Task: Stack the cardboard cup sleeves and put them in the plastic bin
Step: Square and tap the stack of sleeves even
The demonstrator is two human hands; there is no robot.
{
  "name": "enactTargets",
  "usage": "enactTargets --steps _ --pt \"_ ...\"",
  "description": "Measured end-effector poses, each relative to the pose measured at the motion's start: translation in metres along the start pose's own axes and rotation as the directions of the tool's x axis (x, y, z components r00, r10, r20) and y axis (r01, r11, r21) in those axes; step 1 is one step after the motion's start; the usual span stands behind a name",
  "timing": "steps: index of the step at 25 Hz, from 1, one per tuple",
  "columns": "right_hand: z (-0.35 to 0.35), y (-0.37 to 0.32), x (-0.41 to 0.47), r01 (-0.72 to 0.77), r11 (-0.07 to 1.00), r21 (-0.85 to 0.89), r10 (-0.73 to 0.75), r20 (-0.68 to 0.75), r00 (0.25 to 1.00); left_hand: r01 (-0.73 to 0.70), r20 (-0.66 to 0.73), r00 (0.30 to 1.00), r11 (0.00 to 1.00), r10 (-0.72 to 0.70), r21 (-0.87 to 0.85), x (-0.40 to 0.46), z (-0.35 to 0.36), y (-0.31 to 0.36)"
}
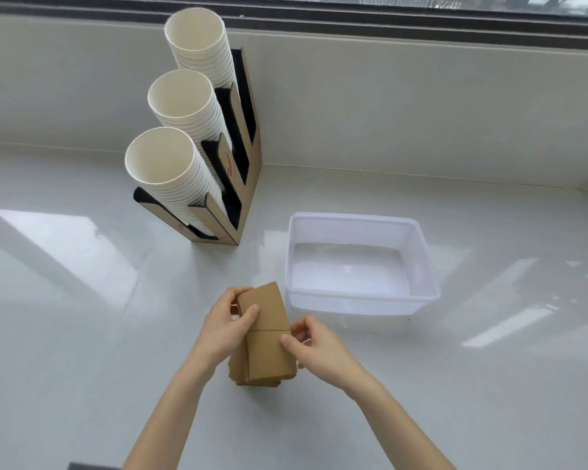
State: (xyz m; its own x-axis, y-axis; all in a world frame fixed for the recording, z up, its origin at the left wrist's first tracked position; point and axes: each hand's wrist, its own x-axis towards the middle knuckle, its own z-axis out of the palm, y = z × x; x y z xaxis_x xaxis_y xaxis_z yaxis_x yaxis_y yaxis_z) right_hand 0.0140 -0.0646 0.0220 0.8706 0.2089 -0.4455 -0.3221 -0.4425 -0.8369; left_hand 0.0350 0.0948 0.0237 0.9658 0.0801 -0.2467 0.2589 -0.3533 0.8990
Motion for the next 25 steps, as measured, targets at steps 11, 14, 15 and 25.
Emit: enactTargets --steps 11,14,15,25 --pt "0.013 0.001 0.024 -0.023 0.976 -0.218 0.037 0.060 0.998 0.065 0.045 0.996 0.957 -0.080 0.282 0.025 0.008 -0.024" --pt "0.013 0.008 0.028 -0.120 0.988 -0.098 0.127 0.075 0.989 0.230 0.060 0.967 0.952 -0.247 0.203 0.026 0.005 -0.026" --pt "0.013 0.011 0.030 -0.152 0.986 -0.064 0.158 0.092 0.983 0.273 0.067 0.955 0.942 -0.291 0.197 0.025 0.004 -0.027" --pt "0.018 0.014 0.035 -0.186 0.955 0.232 0.142 0.196 0.970 0.418 0.193 0.895 0.907 -0.402 -0.046 0.022 -0.006 -0.030"
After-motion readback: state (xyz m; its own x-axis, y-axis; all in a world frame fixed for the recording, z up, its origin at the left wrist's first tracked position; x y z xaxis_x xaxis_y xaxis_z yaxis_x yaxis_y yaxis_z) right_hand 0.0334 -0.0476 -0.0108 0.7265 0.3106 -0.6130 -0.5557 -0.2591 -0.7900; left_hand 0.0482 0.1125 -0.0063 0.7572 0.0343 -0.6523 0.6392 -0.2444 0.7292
